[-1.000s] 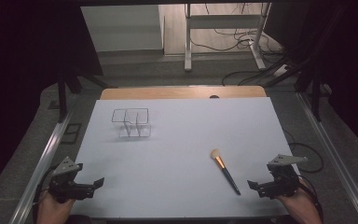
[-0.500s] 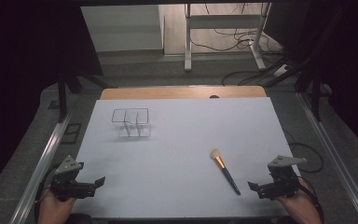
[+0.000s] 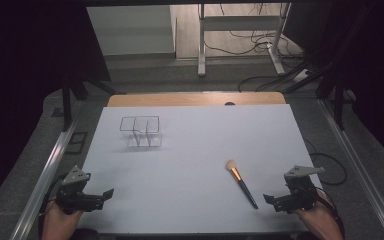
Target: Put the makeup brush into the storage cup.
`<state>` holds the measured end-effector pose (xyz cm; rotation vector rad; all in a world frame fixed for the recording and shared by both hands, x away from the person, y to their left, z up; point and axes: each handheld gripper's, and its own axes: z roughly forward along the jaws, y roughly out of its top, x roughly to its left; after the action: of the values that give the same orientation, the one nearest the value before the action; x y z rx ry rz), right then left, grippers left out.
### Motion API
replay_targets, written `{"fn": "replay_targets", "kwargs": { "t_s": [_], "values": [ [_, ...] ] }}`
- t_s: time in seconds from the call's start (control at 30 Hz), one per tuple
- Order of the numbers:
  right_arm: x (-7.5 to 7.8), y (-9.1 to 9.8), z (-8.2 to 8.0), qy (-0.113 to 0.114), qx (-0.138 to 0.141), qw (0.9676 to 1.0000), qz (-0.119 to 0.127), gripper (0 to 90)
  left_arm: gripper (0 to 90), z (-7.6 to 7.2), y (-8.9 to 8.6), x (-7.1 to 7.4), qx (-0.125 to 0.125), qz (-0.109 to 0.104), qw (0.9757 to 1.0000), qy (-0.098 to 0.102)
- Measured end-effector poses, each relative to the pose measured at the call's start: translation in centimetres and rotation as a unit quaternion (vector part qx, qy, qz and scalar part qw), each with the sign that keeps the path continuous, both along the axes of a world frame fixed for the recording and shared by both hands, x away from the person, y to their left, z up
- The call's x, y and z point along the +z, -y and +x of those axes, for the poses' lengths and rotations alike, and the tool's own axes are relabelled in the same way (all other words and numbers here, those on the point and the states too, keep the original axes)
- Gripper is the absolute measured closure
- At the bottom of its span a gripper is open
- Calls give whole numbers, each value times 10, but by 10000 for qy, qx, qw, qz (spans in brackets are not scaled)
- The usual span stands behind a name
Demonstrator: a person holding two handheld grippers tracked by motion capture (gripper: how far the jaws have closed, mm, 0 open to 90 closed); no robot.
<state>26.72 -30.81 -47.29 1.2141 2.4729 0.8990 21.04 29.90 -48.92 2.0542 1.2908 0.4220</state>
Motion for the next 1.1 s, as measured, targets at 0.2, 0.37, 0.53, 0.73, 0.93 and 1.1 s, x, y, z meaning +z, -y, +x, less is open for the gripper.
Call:
{"fn": "replay_targets", "kwargs": {
  "t_s": [0.2, 0.37, 0.53, 0.73, 0.93, 1.1],
  "values": [
    [0, -1, 2, 7, 21, 10000, -36, 0, 1, -1, 1, 0, -16, 40, 10000, -20],
    [1, -4, 2, 3, 32, 9999, -135, 0, 2, 0, 2, -1, -27, 68, 10000, -26],
    [2, -8, 3, 92, 129, 9994, -304, 0, 2, 0, 3, -1, -53, 119, 9999, -37],
    [3, -12, 5, 89, 163, 9993, -333, 0, 2, 1, 4, -1, -70, 141, 9998, -76],
    [7, -17, 8, -17, 167, 9993, -332, 0, 2, 1, 4, -1, -58, 137, 9998, -96],
    [6, -19, 10, -75, 214, 9988, -442, 0, 2, 1, 4, -1, -51, 122, 9998, -117]
  ]
}}
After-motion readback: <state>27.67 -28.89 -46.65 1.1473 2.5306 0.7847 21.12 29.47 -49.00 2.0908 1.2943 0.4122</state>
